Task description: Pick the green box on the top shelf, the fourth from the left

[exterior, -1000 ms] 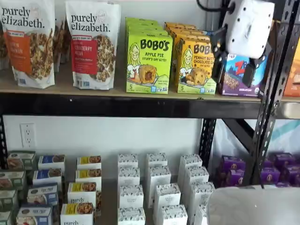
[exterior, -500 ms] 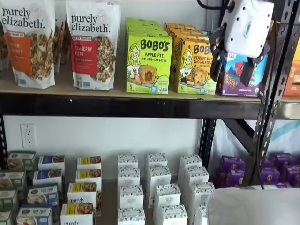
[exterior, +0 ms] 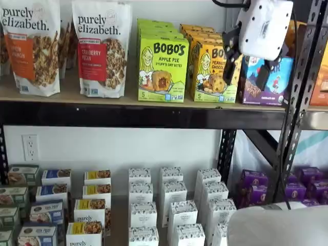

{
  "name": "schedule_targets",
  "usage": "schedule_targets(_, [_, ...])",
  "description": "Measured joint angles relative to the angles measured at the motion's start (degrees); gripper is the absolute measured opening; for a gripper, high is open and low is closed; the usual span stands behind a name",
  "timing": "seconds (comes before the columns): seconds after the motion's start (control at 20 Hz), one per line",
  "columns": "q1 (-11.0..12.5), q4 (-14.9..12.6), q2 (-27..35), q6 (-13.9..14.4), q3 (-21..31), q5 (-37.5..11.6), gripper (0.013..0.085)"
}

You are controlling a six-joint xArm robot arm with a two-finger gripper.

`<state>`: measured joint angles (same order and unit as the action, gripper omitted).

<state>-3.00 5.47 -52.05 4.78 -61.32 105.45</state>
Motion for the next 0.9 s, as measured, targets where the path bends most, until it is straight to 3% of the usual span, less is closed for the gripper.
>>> schedule_targets(0.4, [-5.6, -2.1, 1.4, 4.6, 0.6, -6.3, 0.085])
schedule_targets(0.9, [-10.5, -3.8, 6.3, 8.8, -2.0, -12.6, 0.085])
